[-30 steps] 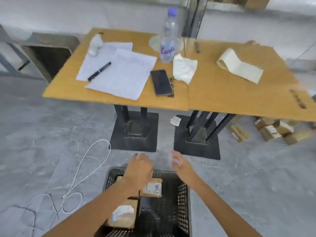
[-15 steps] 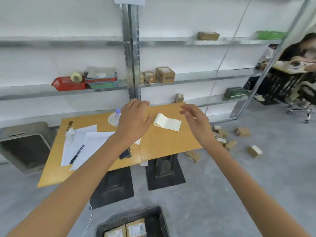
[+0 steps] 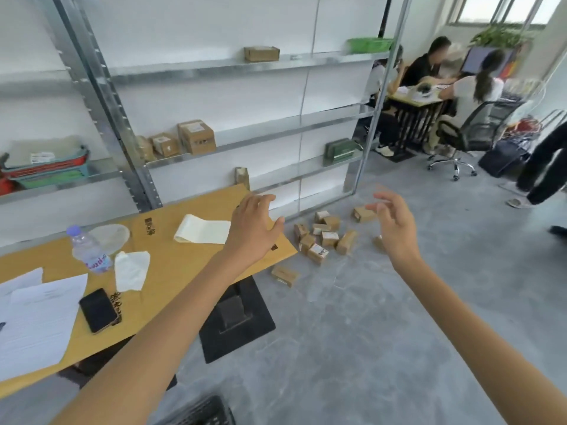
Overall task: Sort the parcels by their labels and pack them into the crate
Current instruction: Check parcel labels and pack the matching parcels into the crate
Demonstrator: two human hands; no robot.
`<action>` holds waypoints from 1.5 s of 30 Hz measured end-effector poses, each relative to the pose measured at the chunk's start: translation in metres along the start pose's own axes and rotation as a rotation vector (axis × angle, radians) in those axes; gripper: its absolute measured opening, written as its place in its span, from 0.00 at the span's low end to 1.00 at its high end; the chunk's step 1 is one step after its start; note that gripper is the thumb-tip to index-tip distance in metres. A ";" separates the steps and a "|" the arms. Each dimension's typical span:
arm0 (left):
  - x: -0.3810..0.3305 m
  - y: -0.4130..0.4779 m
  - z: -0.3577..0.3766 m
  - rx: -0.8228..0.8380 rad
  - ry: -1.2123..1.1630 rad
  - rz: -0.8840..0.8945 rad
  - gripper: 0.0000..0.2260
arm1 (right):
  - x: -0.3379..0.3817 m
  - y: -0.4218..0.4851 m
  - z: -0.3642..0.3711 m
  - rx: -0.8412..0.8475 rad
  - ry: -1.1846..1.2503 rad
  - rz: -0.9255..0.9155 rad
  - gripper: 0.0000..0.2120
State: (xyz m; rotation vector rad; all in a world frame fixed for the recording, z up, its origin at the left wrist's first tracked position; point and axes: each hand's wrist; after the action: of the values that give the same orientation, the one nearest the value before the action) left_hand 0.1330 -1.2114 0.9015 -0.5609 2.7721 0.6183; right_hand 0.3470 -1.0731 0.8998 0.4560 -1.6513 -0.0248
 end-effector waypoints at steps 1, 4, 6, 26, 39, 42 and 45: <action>-0.014 0.013 0.014 0.019 -0.013 0.000 0.20 | -0.010 0.012 -0.015 -0.018 0.011 0.020 0.11; -0.048 0.049 0.049 0.048 -0.053 -0.015 0.20 | -0.034 0.044 -0.056 -0.054 0.019 0.072 0.11; -0.063 0.068 0.067 0.054 -0.051 -0.025 0.20 | -0.046 0.062 -0.075 -0.058 0.011 0.107 0.11; -0.035 0.259 0.200 0.148 -0.088 -0.102 0.19 | -0.165 0.268 -0.053 -0.029 0.033 0.356 0.11; -0.014 0.408 0.320 0.287 -0.195 -0.179 0.17 | -0.255 0.427 -0.005 -0.038 0.034 0.533 0.11; -0.008 0.445 0.353 0.320 -0.218 -0.237 0.16 | -0.281 0.474 -0.003 -0.022 0.009 0.564 0.11; -0.005 0.487 0.386 0.354 -0.216 -0.292 0.15 | -0.309 0.527 0.002 0.015 -0.020 0.584 0.11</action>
State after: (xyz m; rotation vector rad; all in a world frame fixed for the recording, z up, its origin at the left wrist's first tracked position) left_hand -0.0067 -0.6285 0.7363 -0.7470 2.4506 0.1105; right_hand 0.2171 -0.4939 0.7531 -0.0283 -1.7504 0.4167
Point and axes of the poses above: each hand's wrist, its own y-axis towards the middle knuckle, its own z-axis out of the palm, x = y × z, and after that the axes turned 7 degrees about y, right-handed
